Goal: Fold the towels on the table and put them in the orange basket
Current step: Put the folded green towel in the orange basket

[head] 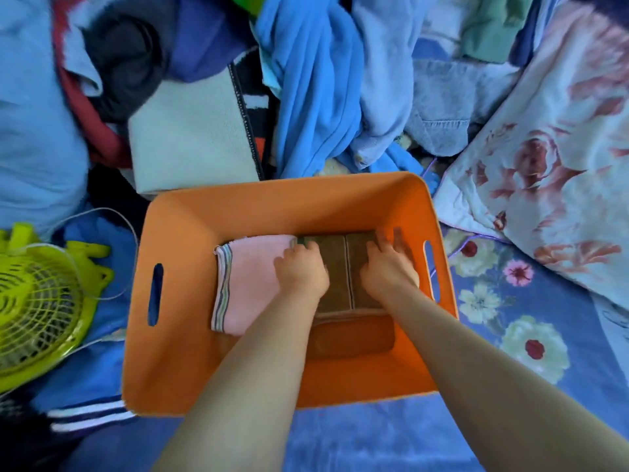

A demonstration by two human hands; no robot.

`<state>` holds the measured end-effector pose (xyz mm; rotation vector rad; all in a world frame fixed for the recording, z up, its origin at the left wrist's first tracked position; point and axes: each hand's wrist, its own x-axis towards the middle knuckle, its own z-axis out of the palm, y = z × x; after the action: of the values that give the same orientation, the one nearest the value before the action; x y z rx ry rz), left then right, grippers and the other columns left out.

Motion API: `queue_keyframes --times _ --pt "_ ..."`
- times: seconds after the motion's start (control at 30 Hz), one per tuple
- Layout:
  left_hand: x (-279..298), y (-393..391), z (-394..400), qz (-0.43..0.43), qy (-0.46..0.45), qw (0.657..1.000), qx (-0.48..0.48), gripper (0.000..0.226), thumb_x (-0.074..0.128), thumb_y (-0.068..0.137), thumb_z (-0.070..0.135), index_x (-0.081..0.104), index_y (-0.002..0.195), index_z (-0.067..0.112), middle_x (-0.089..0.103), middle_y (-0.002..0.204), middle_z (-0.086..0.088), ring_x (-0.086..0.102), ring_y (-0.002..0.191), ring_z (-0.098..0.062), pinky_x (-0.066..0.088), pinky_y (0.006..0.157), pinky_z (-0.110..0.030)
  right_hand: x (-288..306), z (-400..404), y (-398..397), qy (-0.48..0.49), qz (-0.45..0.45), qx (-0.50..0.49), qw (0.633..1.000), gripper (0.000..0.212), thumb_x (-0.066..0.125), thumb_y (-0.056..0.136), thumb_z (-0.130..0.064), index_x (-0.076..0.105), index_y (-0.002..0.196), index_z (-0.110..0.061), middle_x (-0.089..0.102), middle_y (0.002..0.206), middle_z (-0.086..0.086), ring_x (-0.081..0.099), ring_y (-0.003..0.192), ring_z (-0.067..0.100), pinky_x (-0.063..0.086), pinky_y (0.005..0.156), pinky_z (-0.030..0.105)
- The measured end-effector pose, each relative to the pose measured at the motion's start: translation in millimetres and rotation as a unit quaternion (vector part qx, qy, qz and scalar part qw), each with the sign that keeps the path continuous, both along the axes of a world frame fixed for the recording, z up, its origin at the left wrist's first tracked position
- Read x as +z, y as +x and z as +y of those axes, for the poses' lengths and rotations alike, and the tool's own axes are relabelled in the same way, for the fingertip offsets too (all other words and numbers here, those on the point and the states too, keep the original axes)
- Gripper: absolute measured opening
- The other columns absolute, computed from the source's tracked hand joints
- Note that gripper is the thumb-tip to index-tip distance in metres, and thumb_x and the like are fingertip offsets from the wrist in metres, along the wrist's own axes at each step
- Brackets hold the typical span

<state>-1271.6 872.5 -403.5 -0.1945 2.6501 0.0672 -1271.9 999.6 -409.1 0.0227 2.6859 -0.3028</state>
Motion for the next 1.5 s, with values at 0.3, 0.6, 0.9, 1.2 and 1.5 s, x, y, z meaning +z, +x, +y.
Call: queue_keyframes --times 0.3,0.6,0.9,1.2,1.5 --pt "178 34 14 0.052 0.004 0.998 0.046 0.029 0.046 0.090 0.014 0.056 0.117 0.009 0.057 0.124 -0.011 0.054 0.115 -0.027 0.044 0.091 -0.033 180 15 22 -0.004 0.137 0.086 0.987 0.035 0.040 0.086 -0.008 0.048 0.120 -0.004 0.050 0.130 0.015 0.032 0.129 0.030 0.020 0.111 0.043" --pt "312 164 21 0.209 -0.004 0.976 0.061 0.031 0.040 0.096 0.025 0.055 0.118 0.008 0.053 0.124 -0.012 0.046 0.117 -0.031 0.040 0.089 -0.036 311 43 144 -0.027 0.240 0.093 0.966 0.031 0.044 0.083 -0.004 0.054 0.113 -0.004 0.059 0.114 0.019 0.050 0.108 0.035 0.034 0.094 0.036" --pt "412 320 36 0.290 -0.038 0.956 -0.035 0.034 0.047 0.092 0.019 0.048 0.126 0.011 0.041 0.133 -0.012 0.037 0.124 -0.031 0.037 0.096 -0.039 413 75 310 0.001 0.348 0.056 0.936 0.038 0.042 0.086 -0.008 0.050 0.122 -0.008 0.059 0.114 0.017 0.052 0.105 0.035 0.039 0.079 0.033" --pt "464 488 95 0.269 -0.026 0.938 -0.219 0.036 0.045 0.093 0.015 0.045 0.128 0.008 0.041 0.136 -0.014 0.039 0.126 -0.033 0.039 0.095 -0.042 459 109 509 -0.007 0.408 -0.094 0.908 0.034 0.044 0.083 -0.009 0.055 0.115 -0.010 0.061 0.114 0.015 0.053 0.104 0.034 0.042 0.073 0.034" --pt "482 655 251 0.276 0.009 0.853 -0.442 0.036 0.045 0.090 0.015 0.050 0.125 0.010 0.047 0.135 -0.012 0.044 0.125 -0.031 0.041 0.096 -0.038 472 239 730 0.052 0.394 -0.272 0.876 0.036 0.044 0.087 -0.015 0.056 0.122 -0.016 0.059 0.124 0.013 0.051 0.116 0.033 0.043 0.097 0.039"
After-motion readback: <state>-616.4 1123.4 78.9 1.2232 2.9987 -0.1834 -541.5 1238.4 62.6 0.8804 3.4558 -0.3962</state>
